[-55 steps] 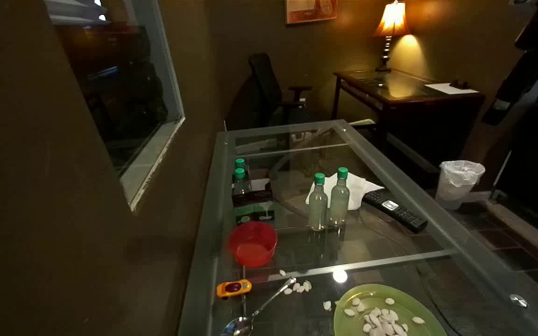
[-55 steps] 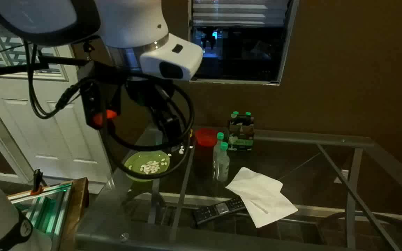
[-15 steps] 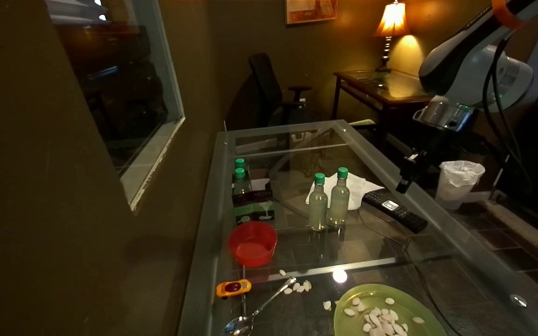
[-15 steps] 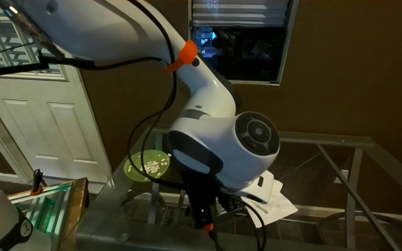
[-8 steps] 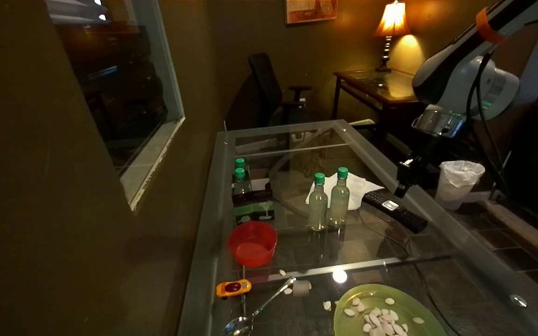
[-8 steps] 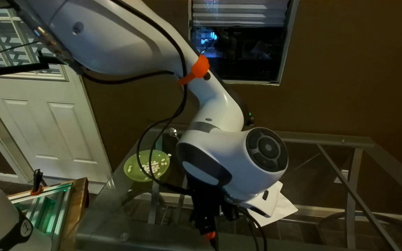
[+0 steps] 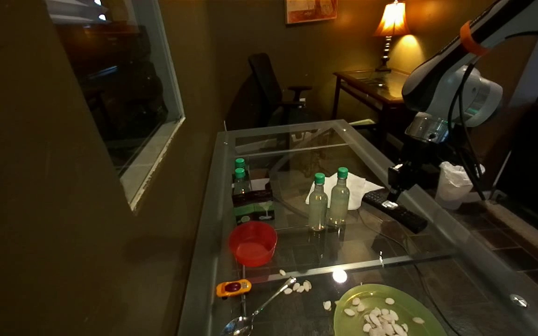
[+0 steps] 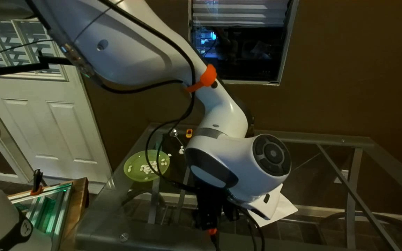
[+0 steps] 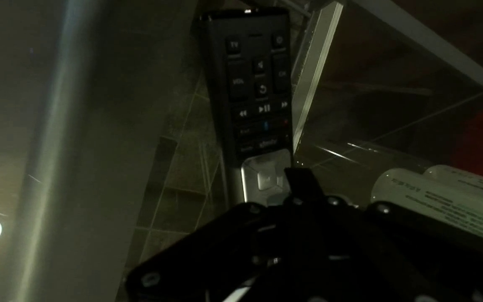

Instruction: Press the button on the remote

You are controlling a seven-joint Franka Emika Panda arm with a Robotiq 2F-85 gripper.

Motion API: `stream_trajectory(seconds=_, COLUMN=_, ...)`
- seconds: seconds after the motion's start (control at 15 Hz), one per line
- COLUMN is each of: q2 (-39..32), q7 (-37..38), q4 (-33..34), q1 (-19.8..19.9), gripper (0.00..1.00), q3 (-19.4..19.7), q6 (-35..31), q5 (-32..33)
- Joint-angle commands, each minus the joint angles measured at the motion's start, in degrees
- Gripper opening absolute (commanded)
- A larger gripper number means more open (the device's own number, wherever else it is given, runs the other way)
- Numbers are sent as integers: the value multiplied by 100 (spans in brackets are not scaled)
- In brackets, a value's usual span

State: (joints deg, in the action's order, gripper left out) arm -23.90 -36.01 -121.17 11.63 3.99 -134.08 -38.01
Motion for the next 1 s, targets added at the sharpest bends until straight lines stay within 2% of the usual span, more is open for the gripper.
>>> stream_trajectory(seconds=0.0, q2=-242, q7=271, q4=328, q1=201, gripper=0, q3=-167, q6=111, q5=20)
stream_trajectory(seconds=0.93, q2=-400, q7=1068, q4=516, q1=216, gripper=0, q3=-207, q6=185, q5=181)
